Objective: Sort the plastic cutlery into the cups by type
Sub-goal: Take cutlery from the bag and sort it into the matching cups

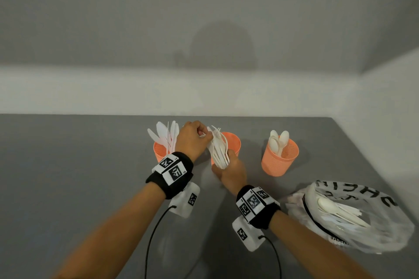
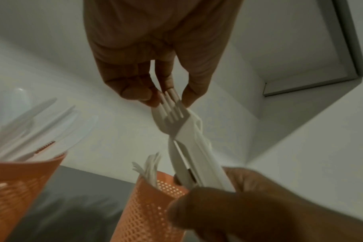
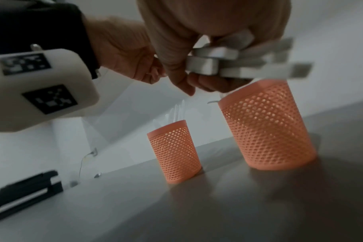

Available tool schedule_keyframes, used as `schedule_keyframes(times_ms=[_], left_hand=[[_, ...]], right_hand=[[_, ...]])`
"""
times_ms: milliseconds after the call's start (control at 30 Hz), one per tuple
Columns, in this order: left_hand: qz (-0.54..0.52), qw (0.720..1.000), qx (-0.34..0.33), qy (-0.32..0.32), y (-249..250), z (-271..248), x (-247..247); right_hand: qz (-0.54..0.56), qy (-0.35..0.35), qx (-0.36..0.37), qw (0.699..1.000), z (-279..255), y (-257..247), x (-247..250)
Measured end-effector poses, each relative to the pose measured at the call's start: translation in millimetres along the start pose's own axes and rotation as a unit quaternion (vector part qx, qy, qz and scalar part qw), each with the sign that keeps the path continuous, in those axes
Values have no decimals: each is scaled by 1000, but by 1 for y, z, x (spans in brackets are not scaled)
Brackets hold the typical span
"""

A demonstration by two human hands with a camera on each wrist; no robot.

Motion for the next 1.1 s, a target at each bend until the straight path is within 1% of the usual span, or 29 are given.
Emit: schedule_keyframes(times_ms=[133,233,267,333,400,467,500,567,600,667,767,833,900,1000,1100], left_hand=[[-21,1000,-15,-9,14,-2,-4],[-18,999,-45,12,28,1,4],[-41,997,-56,27,32,2,11],[-140,986,-65,59,38,6,31],[-239,964,-67,101,39,8,58],[-295,937,-87,164,39,10,91],[-300,927,-101,202,38,8,109],[-273,915,-127,269,32,5,137],[-250,914,-134,289,26,4,147],[-178,925,-142,305,13,2,157],[-57,947,-158,275,-4,0,144],[-11,958,-148,246,-21,0,127],[14,967,-132,216,-37,0,108],[49,982,-80,162,-68,6,80],[68,992,-26,105,-93,11,59]], right_hand=[[134,-64,-29,988,2,11,-17],[139,-83,-23,987,4,13,-21],[131,-87,-25,987,4,13,-21],[128,-96,-28,987,4,14,-22],[139,-106,-34,984,2,12,-23],[158,-113,-46,980,1,13,-24],[162,-114,-50,979,1,14,-24],[167,-115,-49,978,1,13,-24],[170,-115,-47,978,0,12,-23],[181,-118,-50,975,0,12,-24],[188,-120,-65,973,2,16,-24],[196,-127,-71,970,3,16,-25],[206,-138,-76,966,3,15,-28],[214,-146,-83,962,3,15,-30],[216,-139,-89,962,3,15,-27]])
Point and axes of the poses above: each hand's wrist, its own z-axis towards the middle knuckle, its own x-axis out of the back of the hand, y = z × x, the point moved 10 cm from there along z, towards the middle knuckle, and after that the axes turned 5 degrees about -y, right-handed, at the moved point
